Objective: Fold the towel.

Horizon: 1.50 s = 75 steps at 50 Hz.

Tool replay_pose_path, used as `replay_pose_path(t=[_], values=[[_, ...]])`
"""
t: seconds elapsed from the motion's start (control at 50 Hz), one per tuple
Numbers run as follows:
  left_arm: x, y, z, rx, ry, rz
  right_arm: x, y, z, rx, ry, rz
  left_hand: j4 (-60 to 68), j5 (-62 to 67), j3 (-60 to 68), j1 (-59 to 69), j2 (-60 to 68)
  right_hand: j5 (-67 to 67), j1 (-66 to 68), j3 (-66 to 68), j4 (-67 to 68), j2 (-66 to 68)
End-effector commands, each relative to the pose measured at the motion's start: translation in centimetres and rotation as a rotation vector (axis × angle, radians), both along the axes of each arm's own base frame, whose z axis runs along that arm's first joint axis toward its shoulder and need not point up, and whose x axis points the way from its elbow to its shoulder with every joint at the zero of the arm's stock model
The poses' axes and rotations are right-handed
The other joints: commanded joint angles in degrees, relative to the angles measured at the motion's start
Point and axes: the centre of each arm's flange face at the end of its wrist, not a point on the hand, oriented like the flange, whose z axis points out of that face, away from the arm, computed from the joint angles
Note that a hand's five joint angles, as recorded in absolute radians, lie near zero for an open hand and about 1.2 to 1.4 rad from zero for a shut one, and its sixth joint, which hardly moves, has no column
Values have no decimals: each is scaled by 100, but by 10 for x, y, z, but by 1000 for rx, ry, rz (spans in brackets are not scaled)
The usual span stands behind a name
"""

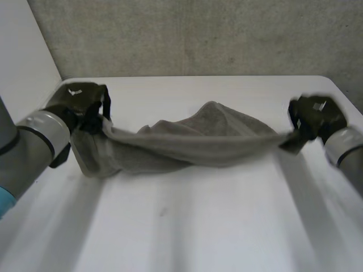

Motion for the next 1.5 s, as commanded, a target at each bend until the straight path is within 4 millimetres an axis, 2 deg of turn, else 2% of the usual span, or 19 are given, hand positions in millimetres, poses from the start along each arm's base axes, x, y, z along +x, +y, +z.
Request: replay_pose_path(t=[0.02, 0.12, 0.2, 0.3, 0.44, 0.58, 0.62, 0.66, 0.68, 0.78, 0.9, 1.0, 1.04, 1.06, 1.1, 1.16, 1.26, 1.36, 1.5], values=[[7, 5, 71, -209, 76, 20, -2, 18, 127, -127, -11, 7, 1024, 1084, 1041, 1078, 1031, 1159, 1435, 263, 248, 407], [17, 6, 102, -286, 103, 51, -1, 31, 168, -120, 50, 16, 1024, 1084, 1041, 1078, 1031, 1159, 1435, 263, 248, 407], [22, 4, 104, -262, 94, 68, -1, 36, 178, -119, 146, 17, 1024, 1084, 1041, 1078, 1031, 1159, 1435, 263, 248, 407], [22, -10, 74, -148, 52, 83, 17, 34, 151, -1, 238, 92, 1024, 1084, 1041, 1078, 1031, 1159, 1435, 263, 248, 407], [9, -52, -8, 74, -24, 74, 36, 7, 69, 220, 324, 129, 1024, 1084, 1041, 1078, 1031, 1159, 1435, 263, 248, 407], [-5, -96, -19, 35, -19, 68, 50, -36, 45, 111, 311, 88, 1024, 1084, 1041, 1078, 1031, 1159, 1435, 263, 248, 407], [-9, -107, -8, -23, 1, 63, 59, -56, 65, -75, 264, 48, 1024, 1084, 1041, 1078, 1031, 1159, 1435, 263, 248, 407], [-14, -124, 39, -222, 71, 59, 63, -65, 83, -189, 222, 22, 1024, 1084, 1041, 1078, 1031, 1159, 1435, 263, 248, 407], [-14, -124, 39, -223, 71, 59, 63, -65, 83, -190, 221, 22, 1024, 1084, 1041, 1078, 1031, 1159, 1435, 263, 248, 407], [-11, -124, 141, -692, 239, 65, 61, -66, 178, -655, -29, -40, 1024, 1084, 1041, 1078, 1031, 1159, 1435, 263, 248, 407], [-7, -113, 158, -759, 307, 54, 57, -53, 192, -713, -51, -30, 1024, 1084, 1041, 1078, 1031, 1159, 1435, 263, 248, 407], [-6, -113, 119, -613, 288, 52, 60, -48, 167, -594, -7, 36, 1024, 1084, 1041, 1078, 1031, 1159, 1435, 263, 248, 407], [-3, -112, 77, -470, 241, 63, 63, -41, 137, -456, 33, 103, 1024, 1084, 1041, 1078, 1031, 1159, 1435, 263, 248, 407], [-3, -112, 76, -469, 241, 63, 63, -41, 137, -455, 33, 104, 1024, 1084, 1041, 1078, 1031, 1159, 1435, 263, 248, 407], [5, -109, 33, -329, 191, 87, 65, -33, 102, -307, 79, 171, 1024, 1084, 1041, 1078, 1031, 1159, 1435, 263, 248, 407], [7, -104, 12, -262, 168, 94, 67, -27, 85, -240, 105, 206, 1024, 1084, 1041, 1078, 1031, 1159, 1435, 263, 248, 407], [13, -78, -57, -26, 88, 103, 65, -9, 10, 4, 225, 274, 1024, 1084, 1041, 1078, 1031, 1159, 1435, 263, 248, 407], [16, -62, -84, 58, 30, 95, 62, 1, -35, 139, 260, 287, 1024, 1084, 1041, 1078, 1031, 1159, 1435, 263, 248, 407], [17, -47, -97, 91, -29, 79, 57, 10, -56, 247, 215, 262, 1024, 1084, 1041, 1078, 1031, 1159, 1435, 263, 248, 407]])
